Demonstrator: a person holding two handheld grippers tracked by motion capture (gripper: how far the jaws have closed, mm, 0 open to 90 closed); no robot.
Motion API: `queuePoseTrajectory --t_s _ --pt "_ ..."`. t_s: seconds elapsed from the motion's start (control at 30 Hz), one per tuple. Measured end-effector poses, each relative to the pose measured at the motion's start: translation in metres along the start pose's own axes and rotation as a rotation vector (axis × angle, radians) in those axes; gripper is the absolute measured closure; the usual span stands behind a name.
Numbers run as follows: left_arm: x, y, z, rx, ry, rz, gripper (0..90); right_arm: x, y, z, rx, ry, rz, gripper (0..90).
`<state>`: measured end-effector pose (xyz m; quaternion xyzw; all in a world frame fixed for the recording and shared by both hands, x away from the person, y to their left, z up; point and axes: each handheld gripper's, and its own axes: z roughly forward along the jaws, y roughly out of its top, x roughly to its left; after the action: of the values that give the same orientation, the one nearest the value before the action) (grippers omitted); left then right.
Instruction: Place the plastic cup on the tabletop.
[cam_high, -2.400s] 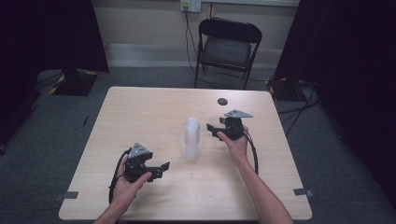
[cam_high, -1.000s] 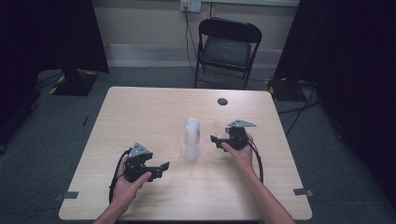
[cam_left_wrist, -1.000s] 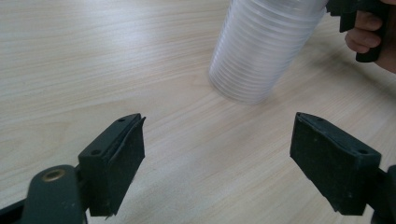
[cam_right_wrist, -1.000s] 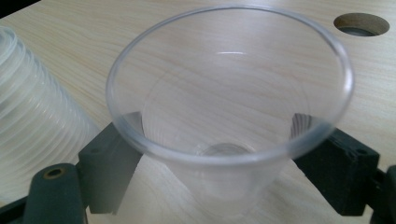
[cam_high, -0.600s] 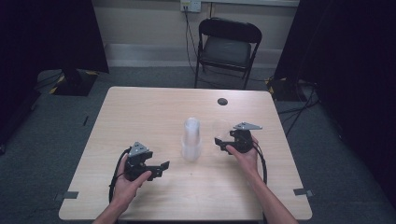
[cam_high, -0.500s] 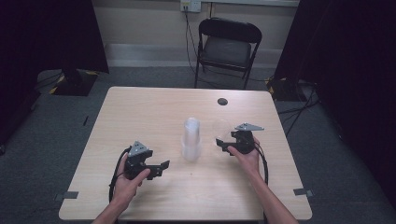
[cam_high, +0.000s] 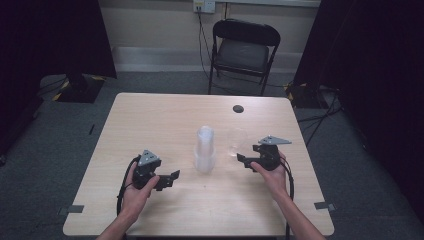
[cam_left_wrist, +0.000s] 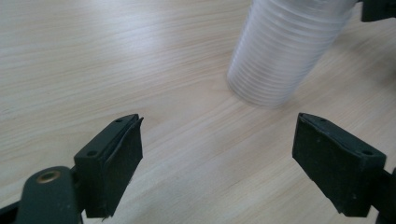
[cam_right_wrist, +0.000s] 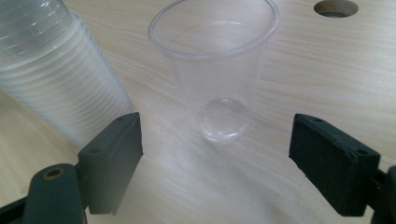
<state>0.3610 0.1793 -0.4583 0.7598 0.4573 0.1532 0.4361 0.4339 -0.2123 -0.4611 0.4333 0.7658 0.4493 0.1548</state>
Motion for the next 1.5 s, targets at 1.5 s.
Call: queuePoseTrajectory --t_s 1.5 --pt "0.017 -0.03 -0.035 0.006 0.03 -0.009 16.0 0.014 -0.076 -0.103 0.045 -0.062 0.074 18.7"
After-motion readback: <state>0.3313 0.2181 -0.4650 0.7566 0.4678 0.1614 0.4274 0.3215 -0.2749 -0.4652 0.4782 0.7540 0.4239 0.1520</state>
